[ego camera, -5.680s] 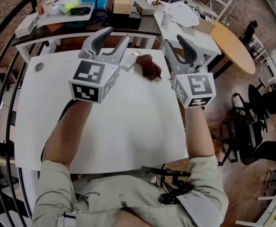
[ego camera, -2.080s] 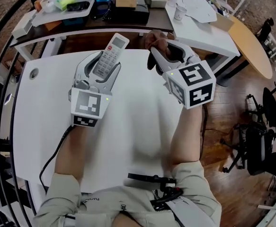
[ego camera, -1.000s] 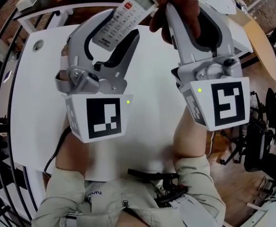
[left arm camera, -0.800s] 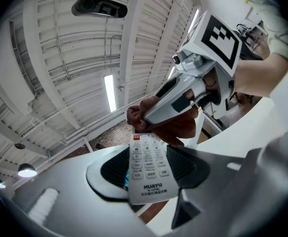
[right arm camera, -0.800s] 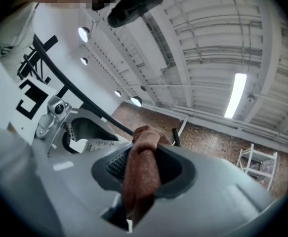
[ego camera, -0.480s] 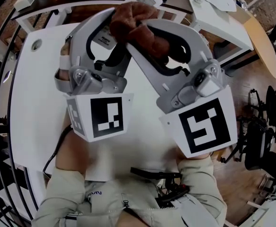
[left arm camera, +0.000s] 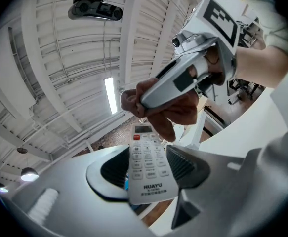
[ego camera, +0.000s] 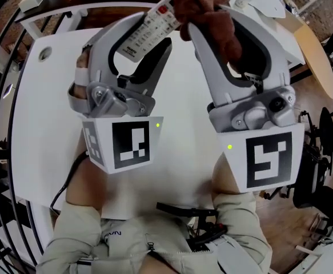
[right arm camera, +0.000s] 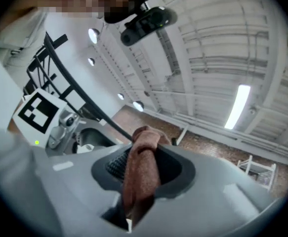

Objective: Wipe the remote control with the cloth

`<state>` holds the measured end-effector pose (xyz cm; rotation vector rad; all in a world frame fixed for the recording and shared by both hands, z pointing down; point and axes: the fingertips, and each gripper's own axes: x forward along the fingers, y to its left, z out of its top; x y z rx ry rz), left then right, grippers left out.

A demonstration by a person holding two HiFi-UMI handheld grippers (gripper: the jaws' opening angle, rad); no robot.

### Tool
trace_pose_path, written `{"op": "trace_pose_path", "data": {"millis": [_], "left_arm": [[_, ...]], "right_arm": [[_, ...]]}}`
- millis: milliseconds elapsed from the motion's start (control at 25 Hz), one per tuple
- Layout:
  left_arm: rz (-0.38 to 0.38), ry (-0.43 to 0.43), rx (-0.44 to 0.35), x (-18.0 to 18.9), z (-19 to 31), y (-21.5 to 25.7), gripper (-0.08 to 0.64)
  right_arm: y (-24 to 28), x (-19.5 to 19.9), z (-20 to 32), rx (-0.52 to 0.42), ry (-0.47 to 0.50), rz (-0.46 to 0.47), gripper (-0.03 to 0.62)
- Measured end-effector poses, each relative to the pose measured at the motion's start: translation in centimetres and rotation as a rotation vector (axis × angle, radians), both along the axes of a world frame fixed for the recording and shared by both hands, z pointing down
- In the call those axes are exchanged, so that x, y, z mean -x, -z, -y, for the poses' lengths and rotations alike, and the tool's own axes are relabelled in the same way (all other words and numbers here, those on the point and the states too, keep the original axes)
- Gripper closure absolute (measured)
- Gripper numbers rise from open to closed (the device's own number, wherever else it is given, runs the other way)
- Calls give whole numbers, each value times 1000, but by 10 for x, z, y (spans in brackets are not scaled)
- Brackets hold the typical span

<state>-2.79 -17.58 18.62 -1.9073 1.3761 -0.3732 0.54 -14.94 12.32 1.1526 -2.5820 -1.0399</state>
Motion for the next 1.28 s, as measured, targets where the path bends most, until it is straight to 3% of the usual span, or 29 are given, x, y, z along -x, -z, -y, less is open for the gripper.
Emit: {"op": "trace_pose_path", "data": {"millis": [160, 480, 800, 1160, 1280], "left_arm": [[35, -6, -8, -7, -3, -2, 313], [106, -10, -18, -17, -1, -11, 313], [82, 14, -13, -8, 3, -9, 313], [42, 27, -9, 6, 4, -5, 313], [24, 22, -2, 5, 11, -2, 313]], "right_arm": [[18, -26, 14, -78, -113, 112, 485], [-2, -10, 37, -51, -157, 21, 485], [-26, 20, 19, -26, -60, -165, 485], [-65, 60, -23, -10, 136, -426, 485], [-65, 61, -26, -21, 173, -463, 485]]}}
